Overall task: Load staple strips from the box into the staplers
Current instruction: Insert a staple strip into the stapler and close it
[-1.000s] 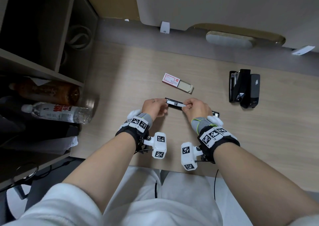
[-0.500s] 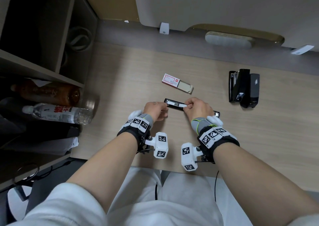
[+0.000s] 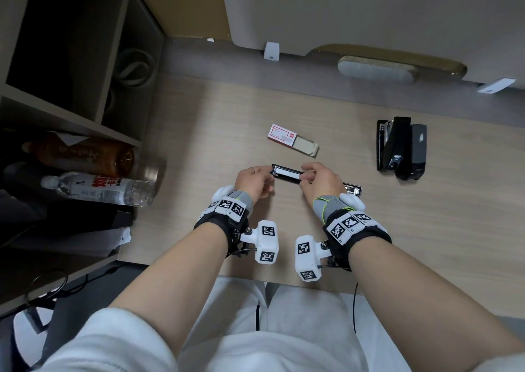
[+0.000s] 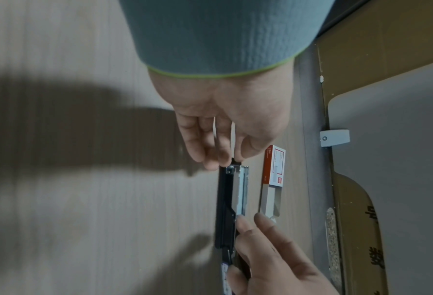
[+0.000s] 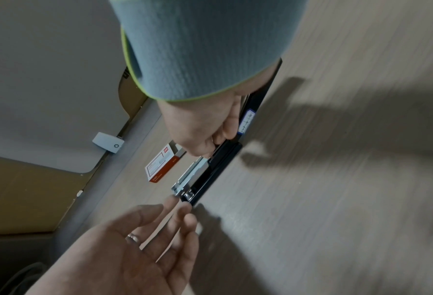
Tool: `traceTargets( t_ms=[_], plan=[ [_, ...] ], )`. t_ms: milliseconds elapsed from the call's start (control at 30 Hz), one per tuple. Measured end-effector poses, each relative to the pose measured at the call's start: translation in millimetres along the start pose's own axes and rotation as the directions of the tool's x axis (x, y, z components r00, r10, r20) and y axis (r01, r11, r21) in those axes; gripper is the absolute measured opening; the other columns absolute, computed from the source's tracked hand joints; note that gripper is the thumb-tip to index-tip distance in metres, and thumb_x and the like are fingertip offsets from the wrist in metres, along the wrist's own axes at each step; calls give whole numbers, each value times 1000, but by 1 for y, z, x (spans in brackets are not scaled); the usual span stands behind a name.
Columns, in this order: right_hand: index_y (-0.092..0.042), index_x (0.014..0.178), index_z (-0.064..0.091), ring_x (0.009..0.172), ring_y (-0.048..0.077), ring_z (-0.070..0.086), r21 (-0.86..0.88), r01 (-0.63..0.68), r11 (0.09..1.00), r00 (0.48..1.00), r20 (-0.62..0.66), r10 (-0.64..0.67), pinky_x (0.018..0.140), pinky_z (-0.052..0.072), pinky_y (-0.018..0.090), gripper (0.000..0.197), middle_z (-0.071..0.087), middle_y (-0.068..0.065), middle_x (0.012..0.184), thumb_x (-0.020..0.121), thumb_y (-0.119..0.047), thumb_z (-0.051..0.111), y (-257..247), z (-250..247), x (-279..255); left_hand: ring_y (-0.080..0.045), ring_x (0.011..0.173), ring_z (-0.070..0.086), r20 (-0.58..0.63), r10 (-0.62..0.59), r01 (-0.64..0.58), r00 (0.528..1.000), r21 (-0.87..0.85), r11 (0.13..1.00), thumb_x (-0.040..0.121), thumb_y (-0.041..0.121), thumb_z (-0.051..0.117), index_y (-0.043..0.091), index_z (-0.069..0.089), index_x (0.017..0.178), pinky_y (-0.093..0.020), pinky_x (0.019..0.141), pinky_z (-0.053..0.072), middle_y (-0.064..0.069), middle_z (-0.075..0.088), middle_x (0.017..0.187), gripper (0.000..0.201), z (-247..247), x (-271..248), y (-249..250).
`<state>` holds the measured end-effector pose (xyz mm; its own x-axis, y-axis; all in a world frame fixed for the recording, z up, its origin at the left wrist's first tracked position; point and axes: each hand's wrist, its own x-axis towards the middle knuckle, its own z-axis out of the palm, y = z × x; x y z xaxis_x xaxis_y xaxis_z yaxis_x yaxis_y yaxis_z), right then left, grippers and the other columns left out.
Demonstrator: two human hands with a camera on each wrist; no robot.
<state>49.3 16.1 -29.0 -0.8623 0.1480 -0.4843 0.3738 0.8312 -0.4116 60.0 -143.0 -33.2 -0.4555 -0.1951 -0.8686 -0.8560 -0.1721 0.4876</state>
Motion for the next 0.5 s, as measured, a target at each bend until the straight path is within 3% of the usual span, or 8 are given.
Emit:
traceTargets(
  t_ms=[100,233,333,400,500],
  plan=[
    [-31,110,66,95,21,66,16,12,1000,1000,12,-13,77,52,29,34,75,-9,94,81,-21,50,1,3,2,-17,54,55,5,10,-10,1000,10,1000,89,11,56,12,69,109,-26,66,49,-7,66,88,24,-1,-1,-1],
    [-33,113,63,94,21,57,-7,-33,999,998,-58,32,69,41,25,33,71,-5,102,85,-23,48,11,0,1,-18,51,54,-26,1,-1,1000,14,1000,89,7,54,11,66,108,-26,63,48,-4,63,78,23,3,-1,-2],
    [-31,118,62,115,22,47,-118,-5,993,998,-65,-3,89,41,30,37,68,-9,112,82,-19,58,22,-6,2,-18,54,54,-45,16,-15,999,35,999,89,7,51,17,63,109,-26,60,47,-2,61,75,25,12,-6,-1],
    [-33,121,59,121,24,43,-224,-56,973,995,-93,36,96,35,34,45,64,-7,120,78,-22,64,33,-13,3,-23,65,60,-53,47,-41,997,112,993,90,17,53,18,57,118,-31,65,52,-3,62,86,28,22,-8,-2],
    [-33,125,55,125,27,42,-279,-158,947,987,-76,142,102,33,39,55,60,-2,127,73,-23,67,54,-18,4,-38,94,69,-77,117,-94,990,253,963,77,36,56,17,54,123,-49,85,56,-12,69,107,50,32,11,-14]
  ],
)
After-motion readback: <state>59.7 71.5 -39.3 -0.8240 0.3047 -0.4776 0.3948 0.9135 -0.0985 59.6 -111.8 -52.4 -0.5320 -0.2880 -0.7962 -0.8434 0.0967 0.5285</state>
